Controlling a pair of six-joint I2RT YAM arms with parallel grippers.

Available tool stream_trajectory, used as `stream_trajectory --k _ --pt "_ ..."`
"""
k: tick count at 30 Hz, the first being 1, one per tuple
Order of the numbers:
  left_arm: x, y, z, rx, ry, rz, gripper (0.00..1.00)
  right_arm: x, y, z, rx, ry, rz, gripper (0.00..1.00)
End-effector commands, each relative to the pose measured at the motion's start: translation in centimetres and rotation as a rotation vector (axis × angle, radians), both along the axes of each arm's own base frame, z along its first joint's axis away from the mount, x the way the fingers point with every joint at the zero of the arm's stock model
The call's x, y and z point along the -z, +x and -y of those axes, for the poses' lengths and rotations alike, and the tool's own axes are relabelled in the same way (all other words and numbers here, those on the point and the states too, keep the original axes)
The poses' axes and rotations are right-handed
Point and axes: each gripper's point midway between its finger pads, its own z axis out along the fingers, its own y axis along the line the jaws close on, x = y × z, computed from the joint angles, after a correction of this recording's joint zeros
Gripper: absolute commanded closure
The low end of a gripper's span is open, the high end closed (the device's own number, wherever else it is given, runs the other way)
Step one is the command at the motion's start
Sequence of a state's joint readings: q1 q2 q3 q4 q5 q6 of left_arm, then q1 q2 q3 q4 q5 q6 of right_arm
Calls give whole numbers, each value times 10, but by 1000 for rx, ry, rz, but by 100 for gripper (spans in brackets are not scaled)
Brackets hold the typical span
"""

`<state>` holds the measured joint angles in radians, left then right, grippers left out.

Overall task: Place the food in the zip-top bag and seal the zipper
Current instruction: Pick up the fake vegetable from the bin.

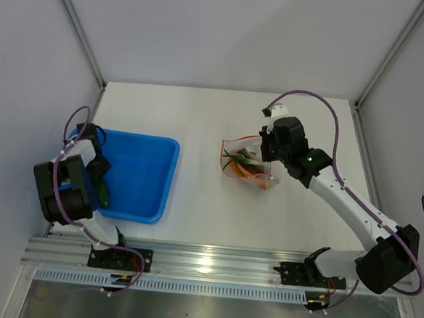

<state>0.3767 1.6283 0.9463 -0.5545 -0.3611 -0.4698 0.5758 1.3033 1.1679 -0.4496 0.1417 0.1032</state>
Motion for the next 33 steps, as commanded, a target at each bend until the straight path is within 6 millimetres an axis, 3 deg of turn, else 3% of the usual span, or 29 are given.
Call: stream_trajectory --k 1,4,9,12,14,15,17,20,21,23,24,25,27,28,29,30,33 --pt "-1 16 7 79 -5 18 41 -28 4 3 7 48 94 100" --pt "-8 21 9 98 20 41 62 -28 3 4 8 53 95 100" --pt "-21 28 18 133 33 86 79 -31 4 2 -1 78 86 100" --pt "-29 27 28 154 30 101 99 -32 5 1 4 80 55 100" --pt "-40 28 36 170 22 132 99 -18 3 2 21 55 -15 100" --pt "-44 26 40 176 14 140 100 -25 7 2 34 63 -17 100" --pt "-55 29 52 210 -6 180 100 -10 3 0 39 54 -106 100" --pt "-84 34 79 315 -48 282 99 -10 -1 -4 49 78 -162 100" --pt "-107 36 91 364 -58 364 99 -9 -4 -5 48 91 -176 100" --pt "-133 40 123 503 -131 488 99 -10 -13 -12 36 129 -203 100" --pt "-147 38 134 543 -158 542 99 -12 -15 -14 32 137 -201 100" --pt "-176 33 144 579 -157 649 99 -15 -18 -18 21 145 -193 100" --pt "-211 28 157 622 -166 769 99 -23 -24 -26 11 134 -161 100" --pt "-234 20 163 612 -171 841 99 -25 -26 -28 12 123 -149 100" --pt "-241 15 168 608 -196 859 99 -27 -30 -33 13 104 -130 100" --pt "-267 12 176 604 -228 924 99 -28 -31 -35 21 108 -122 100" --pt "-292 3 211 631 -409 958 99 -24 -39 -46 17 109 -115 100"
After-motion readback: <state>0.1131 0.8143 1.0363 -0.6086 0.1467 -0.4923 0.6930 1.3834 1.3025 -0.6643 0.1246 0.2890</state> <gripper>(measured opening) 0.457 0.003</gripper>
